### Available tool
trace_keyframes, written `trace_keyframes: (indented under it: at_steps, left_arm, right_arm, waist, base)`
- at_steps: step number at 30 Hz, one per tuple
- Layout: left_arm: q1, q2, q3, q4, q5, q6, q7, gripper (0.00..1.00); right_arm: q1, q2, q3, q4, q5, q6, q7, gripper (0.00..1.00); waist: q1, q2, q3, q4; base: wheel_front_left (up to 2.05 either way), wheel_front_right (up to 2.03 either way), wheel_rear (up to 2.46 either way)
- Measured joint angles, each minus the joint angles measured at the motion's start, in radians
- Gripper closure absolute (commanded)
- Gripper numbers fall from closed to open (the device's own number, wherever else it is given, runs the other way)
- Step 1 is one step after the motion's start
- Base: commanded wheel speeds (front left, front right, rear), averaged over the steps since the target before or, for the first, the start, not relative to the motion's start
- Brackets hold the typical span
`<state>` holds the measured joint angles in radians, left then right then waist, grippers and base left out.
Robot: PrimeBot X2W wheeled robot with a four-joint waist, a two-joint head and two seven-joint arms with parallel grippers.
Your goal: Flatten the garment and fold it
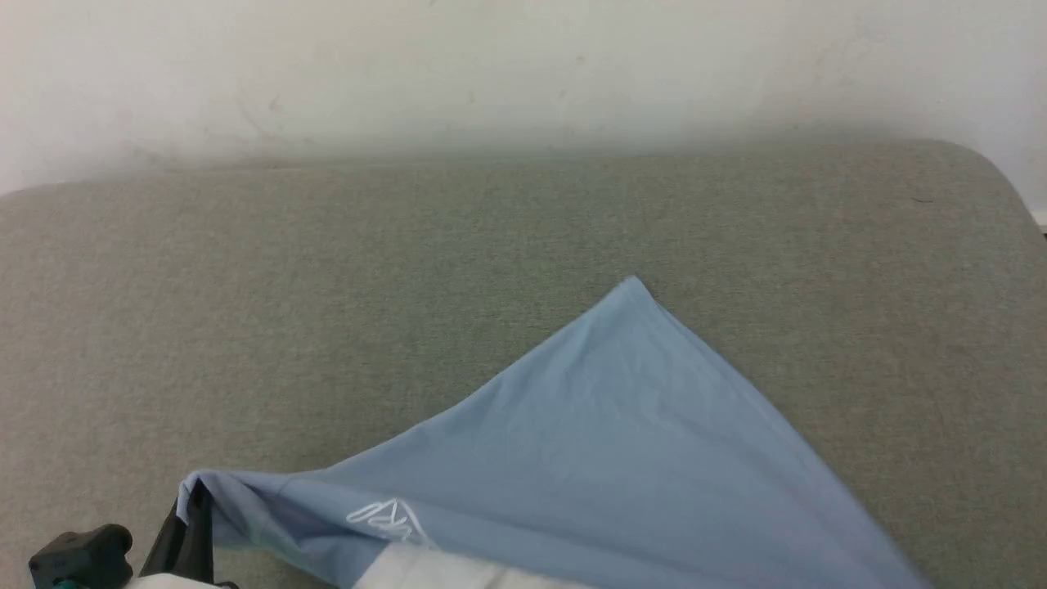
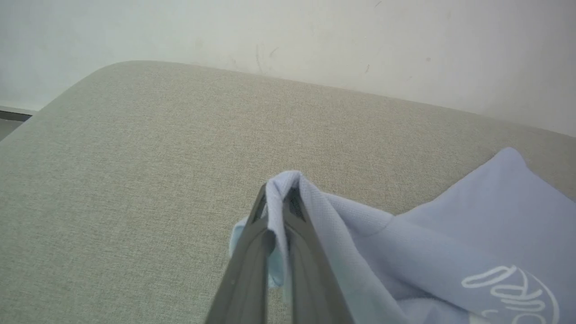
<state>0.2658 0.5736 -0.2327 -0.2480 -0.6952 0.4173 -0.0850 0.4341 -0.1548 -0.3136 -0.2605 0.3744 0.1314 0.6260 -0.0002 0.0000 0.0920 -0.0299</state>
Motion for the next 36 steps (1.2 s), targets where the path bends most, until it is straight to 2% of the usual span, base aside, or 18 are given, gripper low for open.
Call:
trace_keyframes:
  at_steps: [1,2,3,4,5,8,13,15,18,23,27,31,36]
  left_arm:
    - [0.000,0.000,0.000,0.003,-0.001,0.000,0.001,1.00]
    - [0.000,0.000,0.000,0.006,-0.001,0.000,0.002,1.00]
    - [-0.001,0.000,0.000,0.009,-0.001,0.000,0.002,1.00]
    - [-0.001,0.000,0.000,0.013,-0.001,0.000,0.003,1.00]
    - [-0.001,0.000,0.000,0.016,-0.001,0.000,0.003,1.00]
    - [-0.002,-0.001,-0.003,0.022,-0.001,0.000,0.002,1.00]
    - [-0.013,-0.006,-0.005,0.019,-0.001,0.000,-0.006,1.00]
    - [-0.025,-0.012,-0.004,0.012,0.000,0.000,-0.018,1.00]
    - [-0.049,-0.026,-0.007,0.005,0.000,-0.003,-0.031,1.00]
    - [-0.123,-0.046,-0.038,0.010,0.003,-0.034,-0.039,1.00]
    - [-0.175,-0.068,-0.063,0.030,0.007,-0.058,-0.049,1.00]
    - [-0.217,-0.079,-0.077,0.054,0.007,-0.084,-0.058,1.00]
    - [-0.267,-0.085,-0.087,0.081,0.007,-0.109,-0.067,1.00]
  right_arm:
    - [0.023,0.034,-0.004,0.004,0.004,0.000,0.036,1.00]
    - [0.047,0.055,0.004,0.011,0.006,0.000,0.076,0.91]
    - [0.066,0.067,0.011,0.012,0.004,0.000,0.091,0.71]
    - [0.069,0.076,0.009,0.011,0.006,0.000,0.086,0.41]
    - [0.061,0.079,0.009,0.008,0.005,0.000,0.064,0.00]
    - [0.000,0.079,0.009,0.002,-0.004,0.000,-0.032,0.00]
    - [-0.188,0.064,0.003,0.018,-0.030,0.000,-0.256,0.00]
    - [-0.270,0.042,0.040,0.048,-0.034,0.000,-0.303,0.00]
    - [-0.401,0.006,0.110,0.126,-0.028,0.000,-0.316,0.00]
    - [-0.646,-0.054,0.268,0.295,-0.004,0.000,-0.240,0.00]
    - [-0.813,-0.088,0.396,0.452,0.040,0.000,-0.086,0.00]
    - [-0.952,-0.104,0.488,0.566,0.084,0.000,0.051,0.00]
    - [-1.067,-0.113,0.589,0.663,0.107,0.000,0.122,0.00]
  waist:
    - [0.0000,0.0000,-0.002,-0.007]
    - [0.0000,0.0000,-0.003,-0.014]
    - [0.0000,0.0000,-0.002,-0.018]
    - [0.0000,0.0000,0.001,-0.021]
    - [0.0001,0.0000,0.005,-0.022]
    - [0.0003,0.0000,0.017,-0.023]
    - [0.0003,0.0000,0.039,-0.015]
    - [0.0003,0.0000,0.051,-0.010]
    - [0.0003,0.0000,0.071,-0.001]
    - [0.0004,0.0000,0.115,0.024]
    - [0.0004,0.0000,0.147,0.057]
    - [0.0005,0.0000,0.177,0.088]
    - [0.0003,0.0000,0.214,0.125]
  base:
    - [0.00,0.00,0.00]
    - [0.00,0.00,0.00]
    - [0.00,0.00,0.00]
    - [0.00,0.00,0.00]
    - [0.00,0.00,0.00]
    - [0.00,0.00,0.00]
    - [0.00,0.00,0.00]
    - [0.00,0.00,0.00]
    - [0.00,0.00,0.00]
    - [0.00,0.00,0.00]
    - [0.00,0.00,0.00]
    - [0.00,0.00,0.00]
    - [0.00,0.00,0.00]
